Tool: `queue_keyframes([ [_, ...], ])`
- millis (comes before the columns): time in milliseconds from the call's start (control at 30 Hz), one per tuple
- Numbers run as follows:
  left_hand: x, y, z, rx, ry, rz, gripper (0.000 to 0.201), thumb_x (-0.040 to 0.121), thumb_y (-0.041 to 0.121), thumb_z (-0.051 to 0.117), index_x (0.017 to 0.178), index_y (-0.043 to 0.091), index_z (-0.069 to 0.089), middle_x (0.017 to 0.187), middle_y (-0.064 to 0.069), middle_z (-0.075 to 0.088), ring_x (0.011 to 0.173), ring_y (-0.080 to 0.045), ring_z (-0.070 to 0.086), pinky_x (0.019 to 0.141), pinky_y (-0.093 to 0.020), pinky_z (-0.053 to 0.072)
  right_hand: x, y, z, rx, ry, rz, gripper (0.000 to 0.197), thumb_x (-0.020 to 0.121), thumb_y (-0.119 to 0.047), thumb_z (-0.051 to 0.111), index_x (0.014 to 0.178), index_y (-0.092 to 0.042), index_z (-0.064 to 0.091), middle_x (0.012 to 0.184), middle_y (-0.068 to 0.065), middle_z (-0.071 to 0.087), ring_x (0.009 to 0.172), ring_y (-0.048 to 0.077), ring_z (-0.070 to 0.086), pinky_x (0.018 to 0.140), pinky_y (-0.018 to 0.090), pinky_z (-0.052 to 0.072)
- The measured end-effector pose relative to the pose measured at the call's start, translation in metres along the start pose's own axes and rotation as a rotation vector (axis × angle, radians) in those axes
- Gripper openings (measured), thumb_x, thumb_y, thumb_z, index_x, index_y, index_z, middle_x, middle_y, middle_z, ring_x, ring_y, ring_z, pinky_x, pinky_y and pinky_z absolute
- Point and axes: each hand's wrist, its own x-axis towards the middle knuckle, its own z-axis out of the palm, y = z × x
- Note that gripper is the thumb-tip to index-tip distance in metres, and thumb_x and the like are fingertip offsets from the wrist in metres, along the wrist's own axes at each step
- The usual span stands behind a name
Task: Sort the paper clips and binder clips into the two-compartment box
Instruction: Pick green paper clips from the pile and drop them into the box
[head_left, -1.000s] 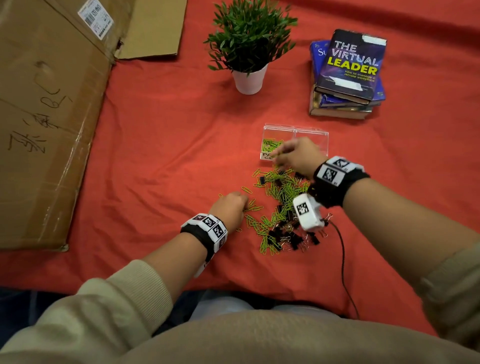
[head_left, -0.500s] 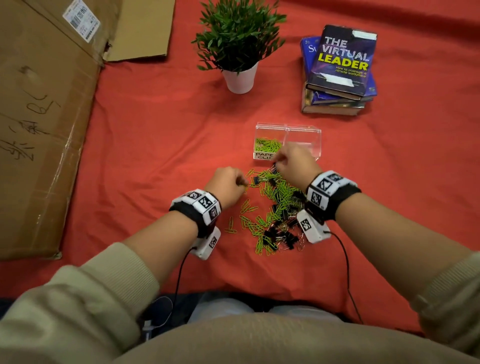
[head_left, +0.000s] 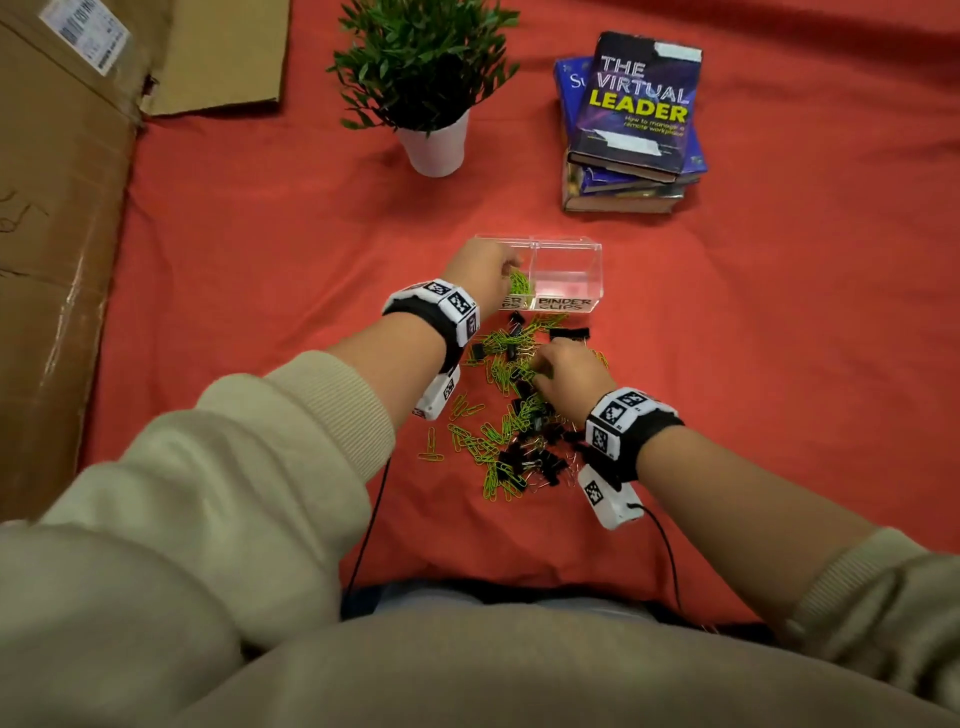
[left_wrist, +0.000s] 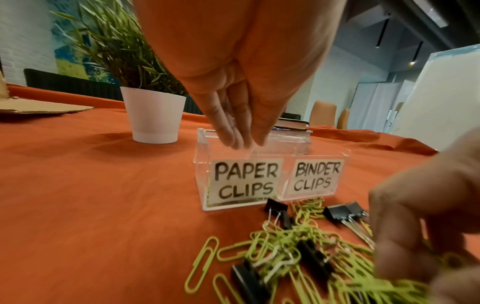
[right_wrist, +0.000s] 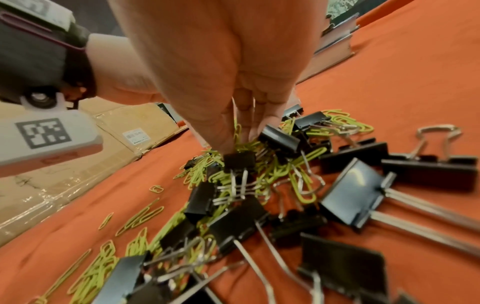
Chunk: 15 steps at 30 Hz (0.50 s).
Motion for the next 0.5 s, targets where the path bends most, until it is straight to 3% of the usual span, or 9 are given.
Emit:
queue_keyframes([
  [100, -0.017, -0.004, 0.002, -0.007, 0.055, 0.043, 0.038, 0.087, 0.006, 0.060, 0.124, 0.016, 0.061, 0.124, -0.004, 0.065, 0.115, -0.018, 0.060, 0.104, -0.030, 0.044, -0.001, 0.000, -0.002, -0.007, 0.002, -0.015, 0.017, 0.088, -0.009, 0.056, 0.101, -0.005, 0.065, 0.107, 0.011, 0.061, 0.098, 0.026, 0.058, 0.081, 0.030, 0.046],
  [167, -0.035, -0.007, 0.006, -0.033, 0.092, 0.053, 0.031, 0.087, 0.008, 0.061, 0.116, 0.018, 0.065, 0.116, -0.001, 0.068, 0.105, -0.015, 0.062, 0.096, -0.028, 0.049, 0.000, 0.000, -0.004, 0.006, -0.005, -0.009, 0.015, 0.089, -0.009, 0.054, 0.098, -0.005, 0.065, 0.103, 0.011, 0.064, 0.092, 0.024, 0.059, 0.078, 0.030, 0.046],
  [233, -0.058, -0.013, 0.016, -0.038, 0.000, 0.047, 0.022, 0.087, 0.009, 0.060, 0.106, 0.018, 0.068, 0.106, 0.001, 0.069, 0.090, -0.011, 0.062, 0.085, -0.024, 0.052, 0.000, 0.001, -0.007, 0.059, -0.020, 0.029, 0.012, 0.090, -0.010, 0.054, 0.095, -0.008, 0.064, 0.097, 0.009, 0.066, 0.082, 0.020, 0.058, 0.071, 0.028, 0.047],
  [300, -0.082, -0.019, 0.028, 0.015, -0.193, 0.059, 0.020, 0.086, 0.010, 0.061, 0.102, 0.018, 0.070, 0.101, 0.000, 0.070, 0.084, -0.011, 0.061, 0.078, -0.024, 0.051, 0.002, 0.004, -0.012, 0.160, -0.018, 0.078, 0.008, 0.090, -0.012, 0.056, 0.092, -0.011, 0.064, 0.091, 0.007, 0.067, 0.075, 0.018, 0.057, 0.065, 0.026, 0.046],
  [400, -0.115, -0.030, 0.044, 0.154, -0.396, 0.113, 0.022, 0.081, 0.013, 0.062, 0.101, 0.019, 0.069, 0.101, -0.001, 0.068, 0.092, -0.019, 0.064, 0.076, -0.027, 0.048, 0.003, 0.005, -0.022, 0.356, -0.012, 0.125, 0.006, 0.088, -0.015, 0.062, 0.090, -0.010, 0.064, 0.079, 0.000, 0.062, 0.068, 0.013, 0.055, 0.056, 0.020, 0.041],
  [500, -0.136, -0.036, 0.058, 0.191, -0.423, 0.133, 0.038, 0.080, 0.016, 0.064, 0.117, 0.023, 0.061, 0.110, -0.003, 0.057, 0.102, -0.022, 0.058, 0.083, -0.034, 0.050, 0.001, 0.006, -0.032, 0.580, -0.051, 0.168, 0.004, 0.088, -0.013, 0.063, 0.084, -0.012, 0.063, 0.077, -0.003, 0.062, 0.066, 0.012, 0.057, 0.057, 0.018, 0.046],
])
